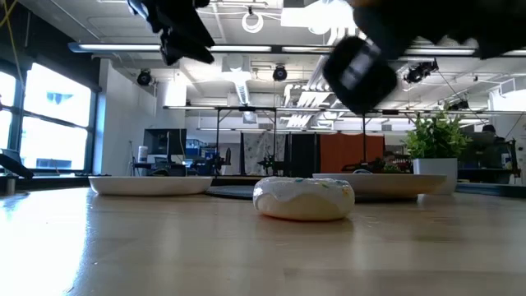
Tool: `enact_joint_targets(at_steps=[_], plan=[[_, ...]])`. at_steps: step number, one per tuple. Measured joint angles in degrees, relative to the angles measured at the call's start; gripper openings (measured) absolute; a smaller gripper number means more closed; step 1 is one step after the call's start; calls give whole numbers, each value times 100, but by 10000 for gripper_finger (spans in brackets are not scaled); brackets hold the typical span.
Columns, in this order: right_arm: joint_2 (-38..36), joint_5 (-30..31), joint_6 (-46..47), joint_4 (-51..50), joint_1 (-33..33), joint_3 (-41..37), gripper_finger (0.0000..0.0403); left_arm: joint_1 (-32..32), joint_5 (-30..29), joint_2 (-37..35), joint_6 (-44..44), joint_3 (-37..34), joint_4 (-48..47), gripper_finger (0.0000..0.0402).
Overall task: Pick & Place donuts
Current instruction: Put the small yellow donut into the white plate
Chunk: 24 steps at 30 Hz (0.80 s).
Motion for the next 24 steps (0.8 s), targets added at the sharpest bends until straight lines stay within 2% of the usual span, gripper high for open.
enact_joint_targets(at_steps=[3,6,10,12,16,24], plan=[[-182,593,-881,107,-528,43,8,0,-17,-166,44,363,-413,161],[-214,1396,-1771,32,-1095,192,9,0,-170,-324,176,689,-767,161],[-73,2395,-2156,-496,-1830,657,9,0,-524,-461,390,1105,-1145,161],[114,2346,-2200,-816,-2181,1020,5,0,-727,-537,528,1265,-1400,161],[765,1809,-2063,-1445,-2676,1955,6,0,-1136,-592,680,1524,-1622,161],[2539,1236,-1868,-2702,-2978,4052,5,0,-1409,-660,776,1573,-1855,161]])
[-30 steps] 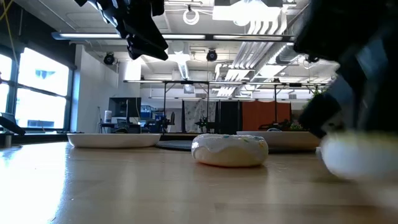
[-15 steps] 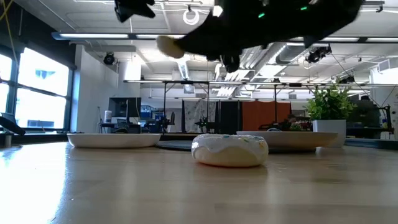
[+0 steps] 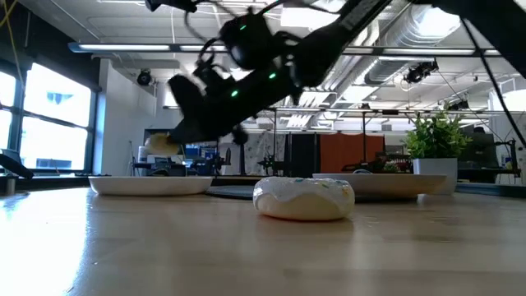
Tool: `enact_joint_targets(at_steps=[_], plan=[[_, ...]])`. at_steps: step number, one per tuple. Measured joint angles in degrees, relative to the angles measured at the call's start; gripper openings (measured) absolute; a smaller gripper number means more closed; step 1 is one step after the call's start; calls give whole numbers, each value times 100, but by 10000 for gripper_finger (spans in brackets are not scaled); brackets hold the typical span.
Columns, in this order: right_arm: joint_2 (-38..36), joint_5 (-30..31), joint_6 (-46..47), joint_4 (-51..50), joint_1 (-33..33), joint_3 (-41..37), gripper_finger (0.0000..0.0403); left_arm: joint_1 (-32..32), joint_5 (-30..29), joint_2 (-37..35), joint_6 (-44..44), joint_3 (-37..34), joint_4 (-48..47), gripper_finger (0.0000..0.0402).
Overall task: Pick & Place donuts
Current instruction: Put the small yellow donut into the white plate, then put the large white donut into the brown plate
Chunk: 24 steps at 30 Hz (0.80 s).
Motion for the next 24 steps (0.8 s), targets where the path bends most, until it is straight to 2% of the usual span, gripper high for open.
enact_joint_targets(at_steps=[4,8,13,24], plan=[[689,-512,-19,-336,19,841,17,0,-13,-2,-13,0,-195,161],[1049,-573,-224,-473,39,1333,32,-1,-17,-2,-15,0,-326,161],[1080,-262,-465,-933,12,1524,57,-2,-62,-2,-15,0,-439,161],[966,-504,-442,-1359,-31,1623,118,-2,-151,-2,-17,0,-439,161]])
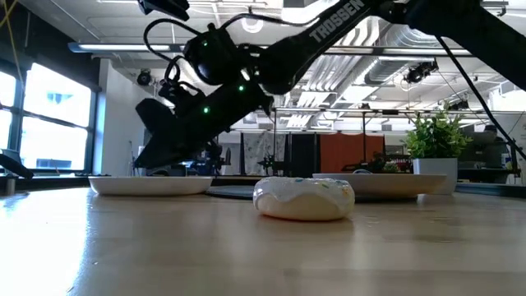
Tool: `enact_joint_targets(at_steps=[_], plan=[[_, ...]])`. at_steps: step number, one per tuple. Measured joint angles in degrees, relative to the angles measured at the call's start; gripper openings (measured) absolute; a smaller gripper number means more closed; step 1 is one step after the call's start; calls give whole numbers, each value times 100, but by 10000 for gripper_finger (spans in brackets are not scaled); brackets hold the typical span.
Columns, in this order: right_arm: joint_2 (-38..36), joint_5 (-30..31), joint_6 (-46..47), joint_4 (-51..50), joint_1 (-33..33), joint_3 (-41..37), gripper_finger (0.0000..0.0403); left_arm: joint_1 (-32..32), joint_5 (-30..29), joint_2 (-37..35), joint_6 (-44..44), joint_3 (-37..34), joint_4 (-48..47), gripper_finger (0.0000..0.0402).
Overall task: Pick & Place donuts
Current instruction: Put the large white donut into the brown plate
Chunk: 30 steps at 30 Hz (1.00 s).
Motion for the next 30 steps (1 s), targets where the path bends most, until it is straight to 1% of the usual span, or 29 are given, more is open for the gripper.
enact_joint_targets(at_steps=[3,8,12,15,18,22,25,30], plan=[[-306,-51,0,-625,76,0,126,0,-3,0,0,-2,0,161],[-1029,-53,-38,-2332,309,-6,134,0,-2,0,-1,-4,-2,161],[-1619,-55,-140,-3743,630,-9,136,0,0,2,-2,-4,4,161],[-1880,-53,31,-4772,910,-9,136,0,0,2,-4,-4,14,161],[-1955,87,360,-5575,1219,-10,136,0,2,2,-7,-4,18,161],[-1861,407,724,-6182,1611,-24,136,0,0,2,-7,-4,20,161],[-1820,320,769,-6432,1799,-33,136,0,0,4,-7,-4,20,161],[-1813,261,962,-6445,1898,-33,136,0,31,18,-20,-4,24,161]])
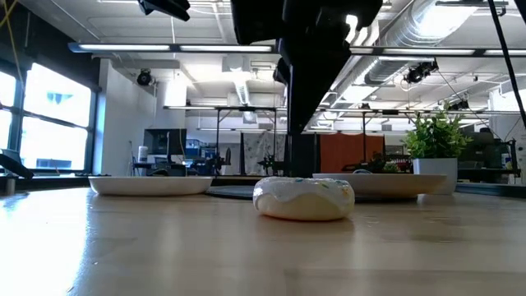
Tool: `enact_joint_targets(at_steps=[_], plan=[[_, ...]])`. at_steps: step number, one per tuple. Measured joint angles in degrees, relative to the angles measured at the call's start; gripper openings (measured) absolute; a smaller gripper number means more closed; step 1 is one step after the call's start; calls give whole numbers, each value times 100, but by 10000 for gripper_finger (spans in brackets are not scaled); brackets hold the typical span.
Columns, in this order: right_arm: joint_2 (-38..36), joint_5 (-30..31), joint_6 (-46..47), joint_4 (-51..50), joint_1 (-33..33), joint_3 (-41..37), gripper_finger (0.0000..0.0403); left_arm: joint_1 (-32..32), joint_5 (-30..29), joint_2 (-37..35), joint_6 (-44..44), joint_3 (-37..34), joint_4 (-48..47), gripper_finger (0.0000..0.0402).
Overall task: Pick & Place donuts
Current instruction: Put the large white donut into the brown plate
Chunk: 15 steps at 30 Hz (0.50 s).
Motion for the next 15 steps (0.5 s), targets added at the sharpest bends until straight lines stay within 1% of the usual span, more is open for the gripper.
enact_joint_targets(at_steps=[2,6,10,15], plan=[[0,-130,10,139,-4,-92,136,0,19,6,-10,0,0,161],[13,-245,86,475,-14,-555,136,0,21,6,-31,0,0,161],[13,-491,162,1079,-113,-1162,136,0,21,6,-33,0,2,161],[-19,-827,224,1831,-278,-1693,136,0,21,6,-35,0,4,161]])
